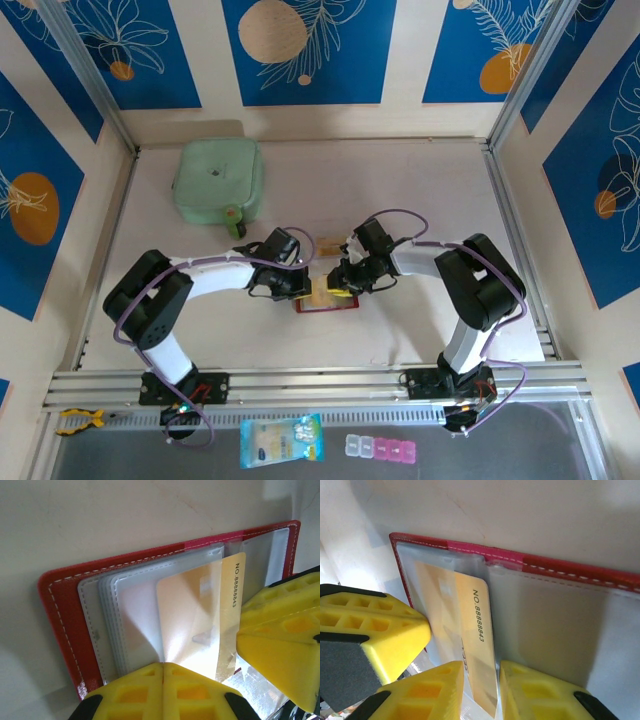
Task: Take the credit cards out of the card holder
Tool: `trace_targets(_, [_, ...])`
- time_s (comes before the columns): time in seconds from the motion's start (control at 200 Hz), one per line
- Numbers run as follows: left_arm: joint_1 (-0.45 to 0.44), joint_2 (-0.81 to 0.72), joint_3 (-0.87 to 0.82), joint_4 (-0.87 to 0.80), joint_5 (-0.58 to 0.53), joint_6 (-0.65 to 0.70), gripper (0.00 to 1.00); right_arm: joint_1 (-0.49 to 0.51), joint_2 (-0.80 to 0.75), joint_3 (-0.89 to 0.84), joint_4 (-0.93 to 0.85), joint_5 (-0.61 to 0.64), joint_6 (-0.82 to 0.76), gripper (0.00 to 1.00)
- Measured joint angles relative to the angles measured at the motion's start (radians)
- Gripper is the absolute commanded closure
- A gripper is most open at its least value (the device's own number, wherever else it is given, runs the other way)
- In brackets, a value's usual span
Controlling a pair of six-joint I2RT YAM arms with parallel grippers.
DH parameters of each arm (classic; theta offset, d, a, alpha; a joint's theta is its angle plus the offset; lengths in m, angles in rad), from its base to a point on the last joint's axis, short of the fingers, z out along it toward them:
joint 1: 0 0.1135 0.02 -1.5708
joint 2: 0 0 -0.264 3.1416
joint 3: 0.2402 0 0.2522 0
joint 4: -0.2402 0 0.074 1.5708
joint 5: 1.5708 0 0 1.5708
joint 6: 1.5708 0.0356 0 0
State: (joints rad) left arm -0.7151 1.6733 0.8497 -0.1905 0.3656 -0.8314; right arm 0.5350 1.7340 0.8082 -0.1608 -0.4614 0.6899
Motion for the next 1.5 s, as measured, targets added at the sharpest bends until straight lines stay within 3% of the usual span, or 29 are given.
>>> trace_targets(0.975, [0.000,0.006,0.006,-0.006,0.000,0.003,0.95,-0.014,-0.012,-0.012,0.008,-0.036,-0.003,0.93])
trace_targets(1.501, [0.001,0.006,0.008,-0.009,0.000,0.004,0.95,-0.060,-0.103,-0.001,-0.167,0.041,-0.118,0.95])
